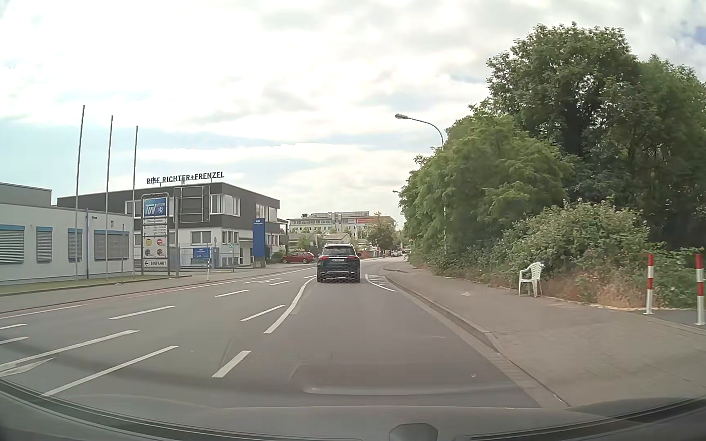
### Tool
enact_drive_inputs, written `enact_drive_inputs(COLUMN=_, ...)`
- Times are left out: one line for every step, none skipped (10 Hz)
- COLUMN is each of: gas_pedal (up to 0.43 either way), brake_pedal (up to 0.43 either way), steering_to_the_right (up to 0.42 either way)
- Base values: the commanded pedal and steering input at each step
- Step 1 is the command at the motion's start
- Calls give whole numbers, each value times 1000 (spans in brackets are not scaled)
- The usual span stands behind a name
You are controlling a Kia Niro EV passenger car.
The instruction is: Follow the waypoints while adhering to traffic rules and regulations
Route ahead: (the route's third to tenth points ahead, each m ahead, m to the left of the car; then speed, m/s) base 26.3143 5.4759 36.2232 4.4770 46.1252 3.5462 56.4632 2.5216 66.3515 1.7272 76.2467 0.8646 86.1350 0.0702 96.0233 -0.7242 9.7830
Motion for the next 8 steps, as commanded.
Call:
enact_drive_inputs(gas_pedal=59, brake_pedal=18, steering_to_the_right=-26)
enact_drive_inputs(gas_pedal=67, brake_pedal=24, steering_to_the_right=-26)
enact_drive_inputs(gas_pedal=67, brake_pedal=24, steering_to_the_right=-26)
enact_drive_inputs(gas_pedal=67, brake_pedal=18, steering_to_the_right=-27)
enact_drive_inputs(gas_pedal=67, brake_pedal=18, steering_to_the_right=-28)
enact_drive_inputs(gas_pedal=67, brake_pedal=24, steering_to_the_right=-29)
enact_drive_inputs(gas_pedal=67, brake_pedal=18, steering_to_the_right=-29)
enact_drive_inputs(gas_pedal=67, brake_pedal=18, steering_to_the_right=-29)
